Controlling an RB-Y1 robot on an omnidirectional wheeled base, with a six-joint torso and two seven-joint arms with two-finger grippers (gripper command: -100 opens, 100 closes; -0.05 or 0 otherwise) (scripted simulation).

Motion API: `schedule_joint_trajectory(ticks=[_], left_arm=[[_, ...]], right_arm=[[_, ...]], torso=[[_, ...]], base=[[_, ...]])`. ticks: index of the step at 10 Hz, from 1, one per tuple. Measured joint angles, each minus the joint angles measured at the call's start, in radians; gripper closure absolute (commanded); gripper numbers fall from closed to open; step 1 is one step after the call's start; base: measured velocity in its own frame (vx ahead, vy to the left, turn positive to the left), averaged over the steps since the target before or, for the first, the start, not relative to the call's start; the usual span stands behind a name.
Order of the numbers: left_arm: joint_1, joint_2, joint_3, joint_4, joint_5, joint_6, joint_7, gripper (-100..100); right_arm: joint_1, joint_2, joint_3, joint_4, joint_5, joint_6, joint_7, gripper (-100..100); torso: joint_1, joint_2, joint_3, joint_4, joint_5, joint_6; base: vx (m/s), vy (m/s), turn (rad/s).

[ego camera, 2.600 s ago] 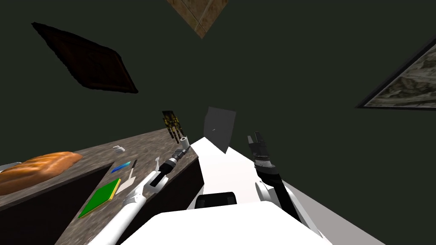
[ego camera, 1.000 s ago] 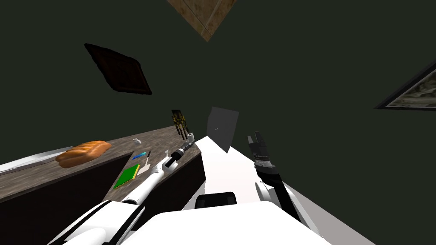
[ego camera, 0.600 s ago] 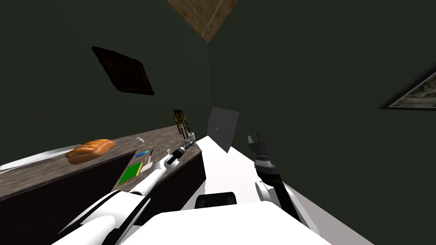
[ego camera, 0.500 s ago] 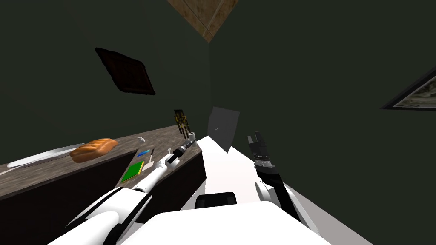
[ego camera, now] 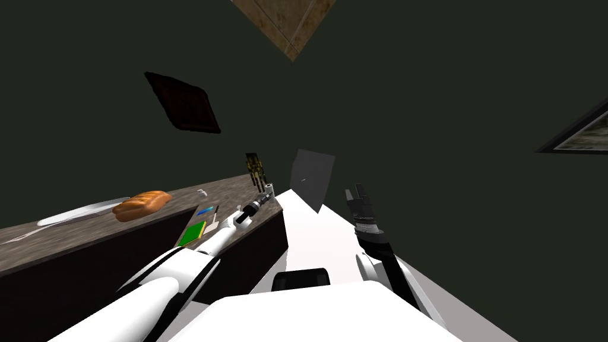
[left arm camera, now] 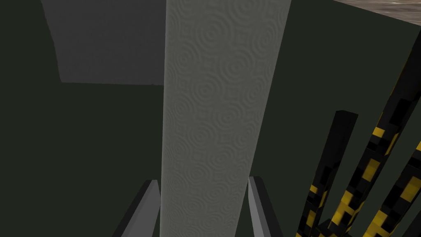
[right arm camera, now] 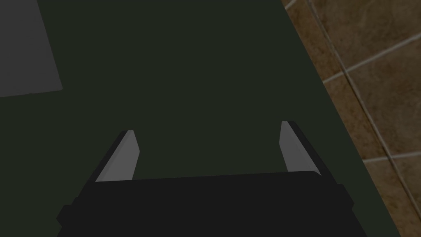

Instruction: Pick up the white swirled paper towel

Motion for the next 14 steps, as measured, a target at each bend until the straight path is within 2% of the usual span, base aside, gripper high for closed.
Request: schedule_joint_trajectory(ticks=[3, 4, 5, 8, 10, 12, 13, 14], left_arm=[[0.000, 0.001, 0.000, 0.000, 0.000, 0.000, -0.001, 100], [0.000, 0.001, 0.000, 0.000, 0.000, 0.000, -0.001, 0], [0.000, 0.001, 0.000, 0.000, 0.000, 0.000, 0.000, 100], [0.012, -0.007, 0.031, 0.045, -0.020, -0.009, 0.008, 100], [0.055, 0.003, 0.031, -0.019, -0.022, 0.026, 0.020, 100], [0.060, 0.005, 0.028, -0.052, -0.022, 0.026, 0.022, 100], [0.095, 0.005, 0.046, -0.097, -0.036, 0.045, 0.030, 100], [0.115, 0.000, 0.058, -0.104, -0.044, 0.044, 0.033, 100]], right_arm=[[0.000, 0.000, 0.000, 0.000, 0.000, 0.000, 0.000, 0], [0.000, 0.000, 0.000, 0.000, 0.000, 0.000, 0.000, 0], [0.000, 0.000, 0.000, 0.000, 0.000, 0.000, 0.000, 0], [0.000, 0.000, 0.000, 0.000, 0.000, 0.000, 0.000, 0], [0.000, 0.000, 0.000, 0.000, 0.000, 0.000, 0.000, 0], [0.000, 0.000, 0.000, 0.000, 0.000, 0.000, 0.000, 0], [0.000, 0.000, 0.000, 0.000, 0.000, 0.000, 0.000, 0], [0.000, 0.000, 0.000, 0.000, 0.000, 0.000, 0.000, 0]], torso=[[0.001, -0.001, -0.001, 0.000, 0.001, 0.000], [0.001, -0.001, -0.001, 0.000, 0.000, 0.000], [0.001, -0.001, -0.001, 0.000, 0.000, 0.000], [0.005, -0.009, -0.009, -0.009, 0.005, -0.002], [0.009, -0.008, -0.011, -0.013, 0.008, -0.004], [0.009, -0.008, -0.010, -0.013, 0.007, -0.003], [0.010, -0.010, -0.012, -0.014, 0.008, -0.003], [0.011, -0.011, -0.013, -0.014, 0.008, -0.004]], base=[[0.000, 0.000, 0.000], [0.000, 0.000, 0.000], [0.036, 0.010, -0.119], [0.031, 0.009, -0.029], [-0.007, 0.000, 0.021], [0.012, 0.006, -0.064], [0.041, 0.009, -0.060], [0.021, 0.004, 0.017]])
